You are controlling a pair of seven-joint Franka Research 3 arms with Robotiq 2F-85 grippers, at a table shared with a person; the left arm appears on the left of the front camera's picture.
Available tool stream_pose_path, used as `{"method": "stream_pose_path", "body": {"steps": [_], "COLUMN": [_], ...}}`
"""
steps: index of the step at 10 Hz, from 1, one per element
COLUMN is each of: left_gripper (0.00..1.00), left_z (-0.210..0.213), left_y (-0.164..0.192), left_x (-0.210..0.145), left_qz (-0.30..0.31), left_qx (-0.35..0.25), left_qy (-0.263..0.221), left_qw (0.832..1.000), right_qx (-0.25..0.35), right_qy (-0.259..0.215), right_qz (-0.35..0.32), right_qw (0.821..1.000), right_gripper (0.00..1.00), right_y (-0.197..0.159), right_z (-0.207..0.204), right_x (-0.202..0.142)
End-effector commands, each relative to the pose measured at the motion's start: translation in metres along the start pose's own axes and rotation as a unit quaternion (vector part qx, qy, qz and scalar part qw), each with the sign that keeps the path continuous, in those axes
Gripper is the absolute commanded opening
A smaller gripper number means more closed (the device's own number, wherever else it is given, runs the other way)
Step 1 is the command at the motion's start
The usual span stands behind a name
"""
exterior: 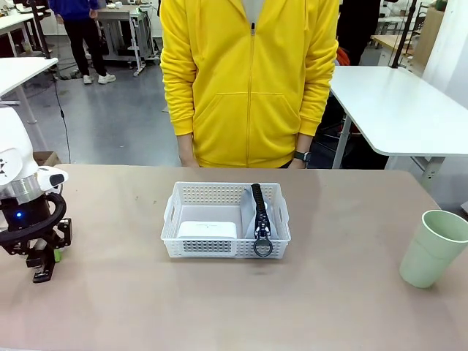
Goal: Efficiently arrange items inside the basket to fit them all.
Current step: Pick up the Stapler and place it inside the Organizing basket.
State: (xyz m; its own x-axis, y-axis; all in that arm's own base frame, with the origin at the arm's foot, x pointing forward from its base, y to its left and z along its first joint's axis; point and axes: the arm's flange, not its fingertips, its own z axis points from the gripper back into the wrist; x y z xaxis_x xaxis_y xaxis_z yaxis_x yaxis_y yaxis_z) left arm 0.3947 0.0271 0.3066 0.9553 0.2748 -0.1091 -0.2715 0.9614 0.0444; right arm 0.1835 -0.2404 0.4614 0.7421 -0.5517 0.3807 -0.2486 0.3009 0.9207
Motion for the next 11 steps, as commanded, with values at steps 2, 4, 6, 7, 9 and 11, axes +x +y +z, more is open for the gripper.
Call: {"method": "stream_pose_path", "body": {"steps": [2,4,6,7,9,11], "left_gripper": [0.00,0.00,0.00,0.00,0.00,0.00], "left_z": [-0.010,-0.009,-0.007,-0.006,0.019,0.068], "left_y": [0.001,0.001,0.003,0.004,0.009,0.023], "left_x": [0.001,0.001,-0.001,-0.003,-0.015,-0.056], "left_qz": [0.011,0.008,0.005,0.003,0.002,-0.031], "left_qx": [0.018,0.013,0.001,-0.004,-0.083,-0.168], "left_qy": [-0.015,-0.021,-0.028,-0.032,-0.077,-0.202], "left_qw": [1.000,1.000,1.000,0.999,0.994,0.964], "right_qx": [0.009,0.009,0.009,0.009,0.009,0.009], "right_qy": [-0.007,-0.007,-0.007,-0.007,-0.007,-0.007], "right_qz": [0.014,0.014,0.014,0.014,0.014,0.014], "right_qw": [1.000,1.000,1.000,1.000,1.000,1.000], "right_gripper": [1.00,1.00,1.00,1.00,1.00,1.00], "right_y": [0.001,0.001,0.001,0.001,0.001,0.001], "right_z": [0.000,0.000,0.000,0.000,0.000,0.000], "right_x": [0.002,0.002,0.002,0.002,0.002,0.002]}}
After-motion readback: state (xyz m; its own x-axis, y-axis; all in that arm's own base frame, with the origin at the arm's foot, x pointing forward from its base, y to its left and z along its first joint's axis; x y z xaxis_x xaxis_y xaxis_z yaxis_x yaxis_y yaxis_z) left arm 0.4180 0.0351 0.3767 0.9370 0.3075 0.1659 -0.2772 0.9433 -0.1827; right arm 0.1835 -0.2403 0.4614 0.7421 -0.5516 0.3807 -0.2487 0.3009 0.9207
